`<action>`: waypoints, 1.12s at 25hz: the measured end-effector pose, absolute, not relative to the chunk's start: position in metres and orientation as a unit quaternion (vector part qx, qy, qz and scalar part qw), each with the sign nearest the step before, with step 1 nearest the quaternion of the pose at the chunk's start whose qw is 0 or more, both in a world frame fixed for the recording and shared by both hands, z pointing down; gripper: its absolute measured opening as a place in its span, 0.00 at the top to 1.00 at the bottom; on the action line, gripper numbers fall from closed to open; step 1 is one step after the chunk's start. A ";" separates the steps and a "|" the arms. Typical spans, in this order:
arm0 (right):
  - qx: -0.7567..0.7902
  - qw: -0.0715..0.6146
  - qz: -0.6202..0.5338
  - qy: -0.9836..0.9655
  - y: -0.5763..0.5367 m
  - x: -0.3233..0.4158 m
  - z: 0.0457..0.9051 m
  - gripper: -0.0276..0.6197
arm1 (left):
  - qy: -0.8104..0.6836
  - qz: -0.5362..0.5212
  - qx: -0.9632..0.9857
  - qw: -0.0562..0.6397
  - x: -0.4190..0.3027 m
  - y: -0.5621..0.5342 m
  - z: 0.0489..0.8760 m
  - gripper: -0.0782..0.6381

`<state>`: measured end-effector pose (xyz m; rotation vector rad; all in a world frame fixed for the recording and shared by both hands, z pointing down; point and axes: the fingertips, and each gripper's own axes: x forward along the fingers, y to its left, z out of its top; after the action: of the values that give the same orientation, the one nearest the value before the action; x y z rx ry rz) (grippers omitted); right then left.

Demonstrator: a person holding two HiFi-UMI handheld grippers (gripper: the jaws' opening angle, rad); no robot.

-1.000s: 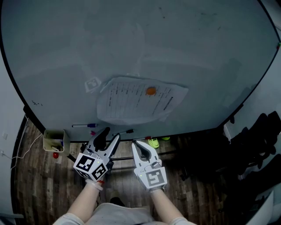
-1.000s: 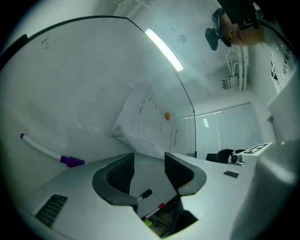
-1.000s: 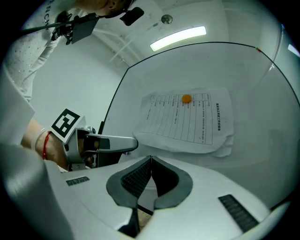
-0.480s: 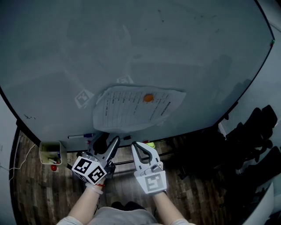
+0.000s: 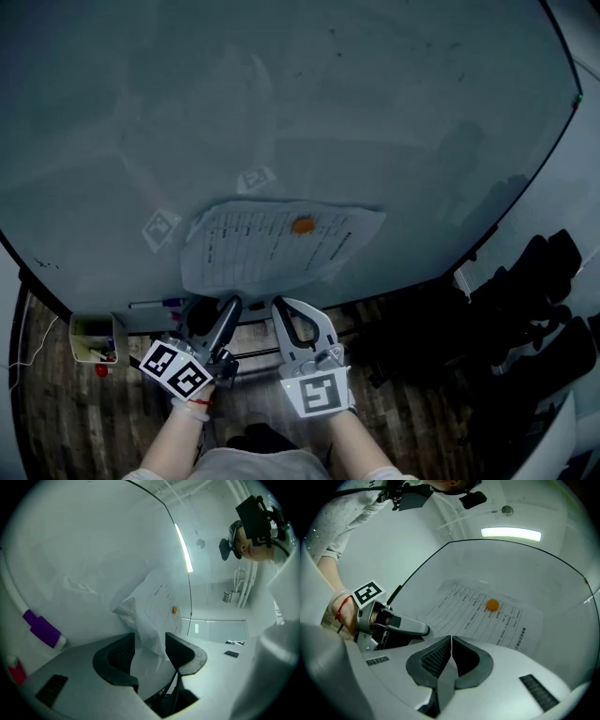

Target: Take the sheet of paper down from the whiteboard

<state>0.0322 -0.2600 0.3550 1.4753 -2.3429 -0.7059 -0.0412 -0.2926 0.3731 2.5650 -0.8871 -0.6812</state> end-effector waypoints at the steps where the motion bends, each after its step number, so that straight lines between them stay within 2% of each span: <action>1: 0.511 0.143 -0.249 -0.810 -0.262 0.034 0.351 0.93 | -0.307 -0.243 0.904 0.173 -0.039 -0.293 0.372 0.59; 9: 0.528 0.167 -0.295 -0.779 -0.279 0.047 0.320 0.93 | -0.286 -0.259 0.903 0.190 -0.028 -0.296 0.369 0.61; 15: 0.529 0.223 -0.369 -0.731 -0.283 0.053 0.291 0.92 | -0.287 -0.266 0.900 0.192 -0.025 -0.299 0.368 0.69; 17: 0.529 0.246 -0.387 -0.714 -0.285 0.055 0.285 0.89 | -0.286 -0.269 0.900 0.191 -0.024 -0.299 0.367 0.76; 18: 0.529 0.259 -0.396 -0.704 -0.286 0.056 0.282 0.83 | -0.285 -0.271 0.899 0.192 -0.024 -0.299 0.367 0.77; 19: 0.528 0.272 -0.407 -0.694 -0.287 0.057 0.280 0.82 | -0.284 -0.274 0.899 0.193 -0.023 -0.299 0.367 0.78; 24: 0.520 0.327 -0.449 -0.649 -0.294 0.061 0.267 0.78 | -0.276 -0.286 0.897 0.196 -0.022 -0.299 0.365 0.86; 28: 0.509 0.371 -0.466 -0.621 -0.300 0.063 0.263 0.74 | -0.270 -0.290 0.897 0.198 -0.021 -0.299 0.366 0.87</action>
<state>0.0629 -0.3004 0.2627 1.3057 -1.5940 -1.1953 -0.0214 -0.2986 0.3659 2.5099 -0.7555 -0.8104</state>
